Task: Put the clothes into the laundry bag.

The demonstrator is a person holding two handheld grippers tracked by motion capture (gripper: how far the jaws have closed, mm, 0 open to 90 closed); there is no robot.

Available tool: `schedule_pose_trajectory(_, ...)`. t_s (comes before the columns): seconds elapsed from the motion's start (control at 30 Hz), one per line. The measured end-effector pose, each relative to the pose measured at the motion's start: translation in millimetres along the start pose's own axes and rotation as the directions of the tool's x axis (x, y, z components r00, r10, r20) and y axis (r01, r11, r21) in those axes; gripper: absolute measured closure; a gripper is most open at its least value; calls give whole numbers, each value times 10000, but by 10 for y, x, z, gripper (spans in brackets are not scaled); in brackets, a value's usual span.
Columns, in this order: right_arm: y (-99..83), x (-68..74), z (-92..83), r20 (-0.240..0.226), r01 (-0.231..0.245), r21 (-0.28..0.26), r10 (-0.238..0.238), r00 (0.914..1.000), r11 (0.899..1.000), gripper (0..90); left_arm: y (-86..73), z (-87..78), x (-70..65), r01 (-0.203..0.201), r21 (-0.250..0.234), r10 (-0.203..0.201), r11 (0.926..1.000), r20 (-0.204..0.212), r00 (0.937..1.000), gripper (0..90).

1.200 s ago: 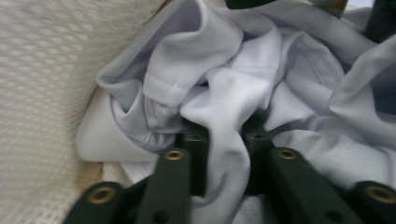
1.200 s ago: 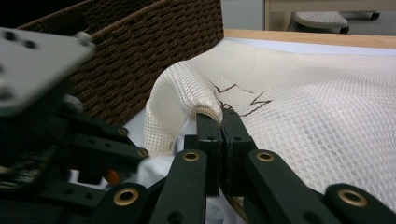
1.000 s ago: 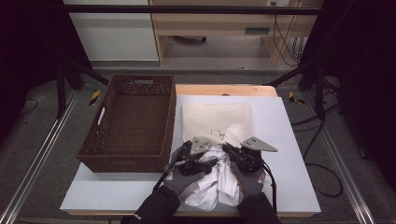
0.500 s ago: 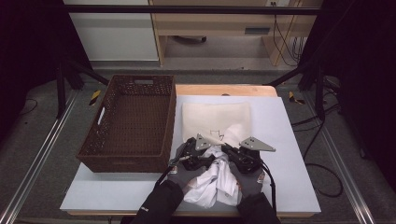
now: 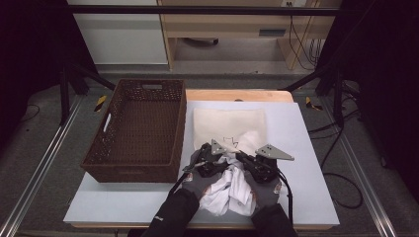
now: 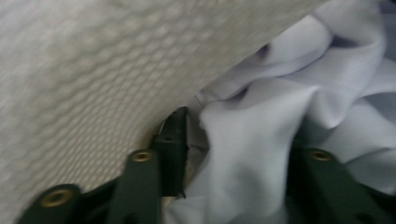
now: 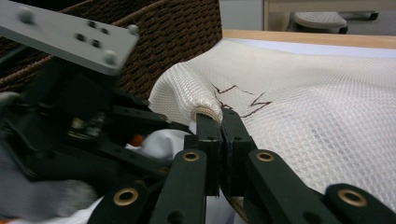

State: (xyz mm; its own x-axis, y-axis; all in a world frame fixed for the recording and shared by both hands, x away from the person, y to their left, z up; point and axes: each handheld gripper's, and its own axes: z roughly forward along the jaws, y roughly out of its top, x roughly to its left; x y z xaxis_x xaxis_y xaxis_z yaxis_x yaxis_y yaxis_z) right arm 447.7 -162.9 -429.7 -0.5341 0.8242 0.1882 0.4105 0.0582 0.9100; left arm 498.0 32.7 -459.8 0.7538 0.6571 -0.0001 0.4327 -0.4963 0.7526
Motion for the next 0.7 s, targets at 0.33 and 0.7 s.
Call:
schedule_pose_trajectory(0.33,11,0,-11,80,7,-3,-7,10000,10000,882,-166,-708,-116,-742,-932,810,9929,715,9941,280)
schedule_pose_trajectory(0.7,7,1,5,-11,0,195,0,10000,9998,883,-479,-488,-244,-286,-217,317,9994,1569,9871,419)
